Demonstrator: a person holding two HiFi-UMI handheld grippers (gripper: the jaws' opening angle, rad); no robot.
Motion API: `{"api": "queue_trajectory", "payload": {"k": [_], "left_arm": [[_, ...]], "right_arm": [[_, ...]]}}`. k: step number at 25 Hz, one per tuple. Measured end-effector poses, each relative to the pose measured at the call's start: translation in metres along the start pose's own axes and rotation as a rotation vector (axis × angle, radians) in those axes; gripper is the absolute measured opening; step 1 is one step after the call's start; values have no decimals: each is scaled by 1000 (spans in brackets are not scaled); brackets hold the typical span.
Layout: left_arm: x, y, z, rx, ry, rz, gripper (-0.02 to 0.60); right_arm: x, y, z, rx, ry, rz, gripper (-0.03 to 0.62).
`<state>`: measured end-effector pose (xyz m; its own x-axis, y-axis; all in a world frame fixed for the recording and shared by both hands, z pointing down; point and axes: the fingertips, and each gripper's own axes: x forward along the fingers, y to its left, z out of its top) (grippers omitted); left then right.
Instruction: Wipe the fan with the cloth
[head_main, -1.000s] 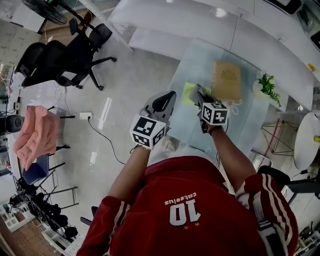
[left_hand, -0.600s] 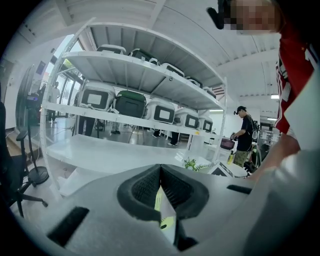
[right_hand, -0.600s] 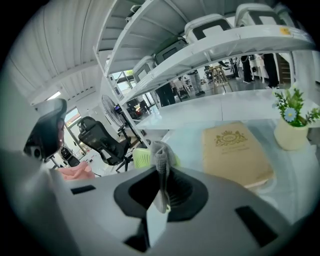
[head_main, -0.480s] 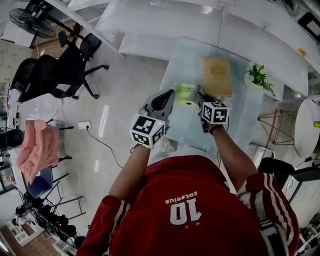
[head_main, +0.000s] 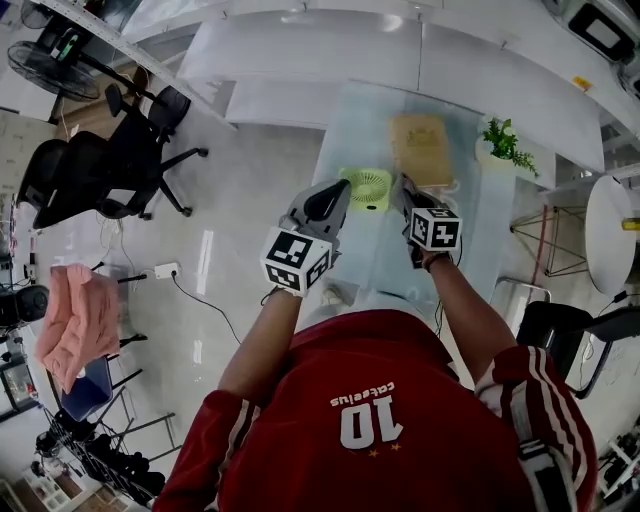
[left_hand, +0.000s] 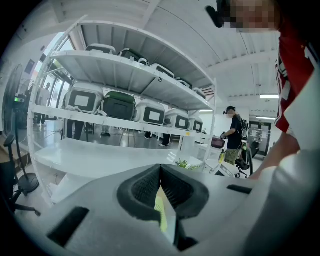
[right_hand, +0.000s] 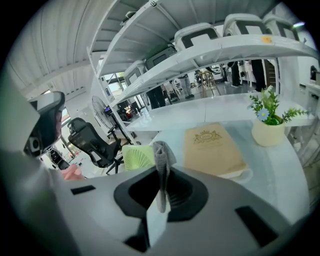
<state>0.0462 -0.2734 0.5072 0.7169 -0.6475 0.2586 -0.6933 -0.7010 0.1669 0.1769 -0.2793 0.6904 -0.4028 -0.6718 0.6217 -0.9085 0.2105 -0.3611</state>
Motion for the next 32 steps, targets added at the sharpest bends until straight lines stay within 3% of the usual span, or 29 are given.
{"api": "queue_trajectory", "payload": {"k": [9,16,25,32], "left_arm": [[-32,3,1,-1,-30,-35,-2],[-70,7,5,-10,-56,-30,-2],[-114,21,-4,-47,-94,6,-2],[-113,30,-10,-63,-90,28,-2]], "right_arm": [[-32,20,-12,-13,-29,-71,23],[-49,64,-20,-15,-62,-92,23],[-53,117,-31,-35,-67,-80,23],[-38,134,-26,-55,-54,-42,23]]}}
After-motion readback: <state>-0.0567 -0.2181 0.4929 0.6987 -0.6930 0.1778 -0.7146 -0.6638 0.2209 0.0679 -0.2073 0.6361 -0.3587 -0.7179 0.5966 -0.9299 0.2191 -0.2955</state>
